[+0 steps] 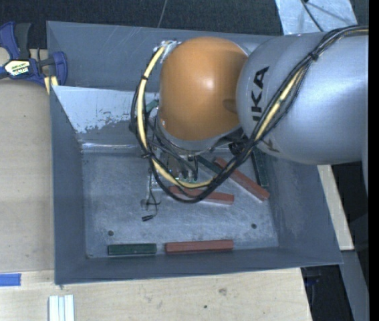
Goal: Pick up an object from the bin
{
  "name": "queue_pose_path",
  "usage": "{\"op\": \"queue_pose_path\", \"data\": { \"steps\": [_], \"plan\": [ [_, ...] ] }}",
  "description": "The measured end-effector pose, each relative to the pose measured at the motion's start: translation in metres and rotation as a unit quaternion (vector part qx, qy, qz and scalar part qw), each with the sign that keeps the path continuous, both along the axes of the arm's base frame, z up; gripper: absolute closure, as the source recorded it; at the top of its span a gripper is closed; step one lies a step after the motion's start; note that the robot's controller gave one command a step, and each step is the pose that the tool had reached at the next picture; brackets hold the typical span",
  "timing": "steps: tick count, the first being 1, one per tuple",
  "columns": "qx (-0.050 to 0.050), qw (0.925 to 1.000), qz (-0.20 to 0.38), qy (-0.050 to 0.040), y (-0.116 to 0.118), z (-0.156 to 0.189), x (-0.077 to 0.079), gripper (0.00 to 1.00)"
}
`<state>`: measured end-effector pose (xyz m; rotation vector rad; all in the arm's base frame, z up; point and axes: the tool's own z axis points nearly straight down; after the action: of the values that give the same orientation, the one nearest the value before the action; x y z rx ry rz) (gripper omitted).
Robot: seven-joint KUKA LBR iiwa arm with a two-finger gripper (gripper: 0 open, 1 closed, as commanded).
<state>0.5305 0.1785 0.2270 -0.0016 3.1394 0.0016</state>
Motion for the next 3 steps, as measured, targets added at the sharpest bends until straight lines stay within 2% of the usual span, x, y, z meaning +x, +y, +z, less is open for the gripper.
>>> {"op": "queue_pose_path", "data": {
  "steps": [1, 2, 3],
  "plan": [
    [0.000, 1.0000, -0.001, -0.0004, 0.000, 0.000, 0.000, 0.00],
    [0.001, 0.9996, 0.027, -0.0042, -0.005, -0.049, 0.033, 0.00],
    [0.000, 1.0000, -0.003, -0.0019, -0.034, -0.119, 0.032, 0.00]
  ]
}}
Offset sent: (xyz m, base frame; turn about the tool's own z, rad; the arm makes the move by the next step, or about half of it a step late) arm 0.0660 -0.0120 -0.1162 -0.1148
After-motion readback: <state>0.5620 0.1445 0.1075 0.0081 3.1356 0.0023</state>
